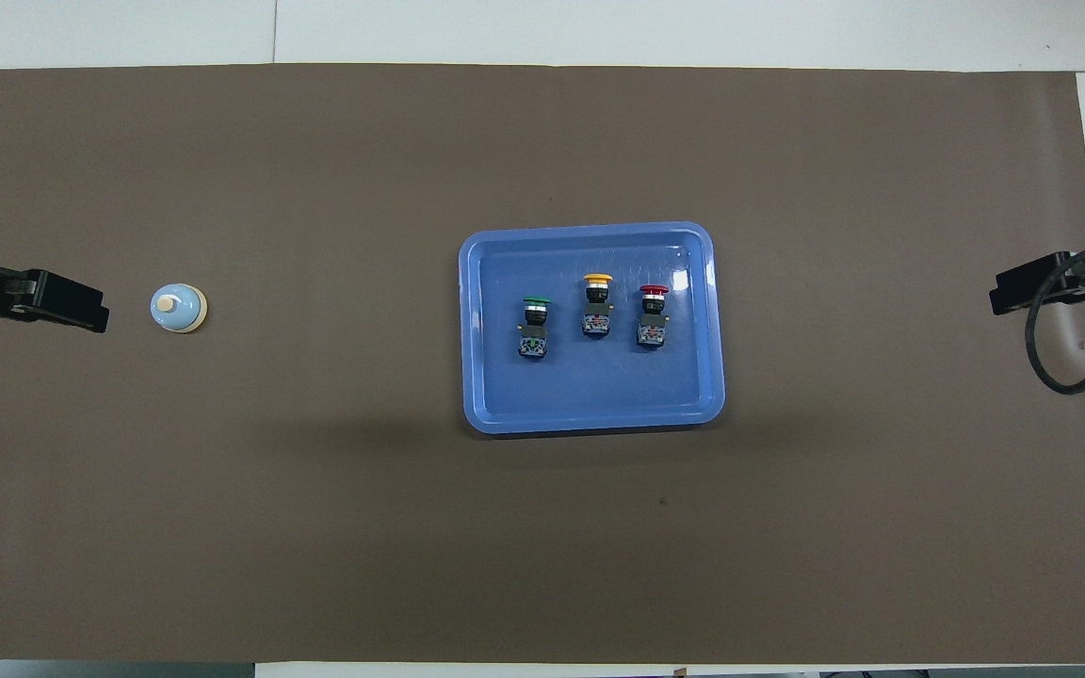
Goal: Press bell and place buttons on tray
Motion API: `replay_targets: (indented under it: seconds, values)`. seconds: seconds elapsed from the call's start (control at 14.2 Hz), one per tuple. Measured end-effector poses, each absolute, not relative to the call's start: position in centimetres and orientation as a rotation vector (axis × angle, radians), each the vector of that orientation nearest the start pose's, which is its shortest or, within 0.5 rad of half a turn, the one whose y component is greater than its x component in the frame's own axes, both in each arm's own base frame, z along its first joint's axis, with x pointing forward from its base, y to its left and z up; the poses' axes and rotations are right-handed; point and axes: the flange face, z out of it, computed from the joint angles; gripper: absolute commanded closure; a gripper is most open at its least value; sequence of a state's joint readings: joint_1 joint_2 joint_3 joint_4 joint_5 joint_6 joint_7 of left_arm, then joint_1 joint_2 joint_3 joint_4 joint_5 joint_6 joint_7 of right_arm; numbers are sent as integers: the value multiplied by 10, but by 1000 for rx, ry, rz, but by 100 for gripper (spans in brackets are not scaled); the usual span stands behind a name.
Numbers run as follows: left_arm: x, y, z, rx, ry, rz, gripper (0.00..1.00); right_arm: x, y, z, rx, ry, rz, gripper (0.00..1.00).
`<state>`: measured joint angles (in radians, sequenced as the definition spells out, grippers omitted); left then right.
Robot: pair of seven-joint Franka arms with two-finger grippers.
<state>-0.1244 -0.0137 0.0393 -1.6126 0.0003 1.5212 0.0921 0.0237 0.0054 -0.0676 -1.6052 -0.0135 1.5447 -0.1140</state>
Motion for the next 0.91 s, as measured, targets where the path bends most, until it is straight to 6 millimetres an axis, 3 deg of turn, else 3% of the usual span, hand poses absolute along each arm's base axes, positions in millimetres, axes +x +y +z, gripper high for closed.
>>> replay_targets:
  seconds: [0.07, 0.14, 0.28, 0.49, 0.63, 0.91]
  values:
    - [542, -47, 608, -3127, 282, 124, 0, 551, -26, 603, -3147, -110, 105, 0]
    - [541, -48, 608, -3127, 282, 127, 19, 551, -26, 603, -3147, -110, 105, 0]
    - [542, -46, 607, -3128, 272, 127, 99, 551, -26, 603, -3147, -110, 105, 0]
    - [544, -39, 596, -3129, 251, 146, 100, 551, -26, 603, -3147, -110, 105, 0]
    - [553, -30, 577, -3130, 221, 155, 100, 551, -26, 603, -3147, -110, 105, 0]
    - [588, -16, 508, -3127, 174, 128, 100, 551, -26, 603, -3147, -110, 105, 0]
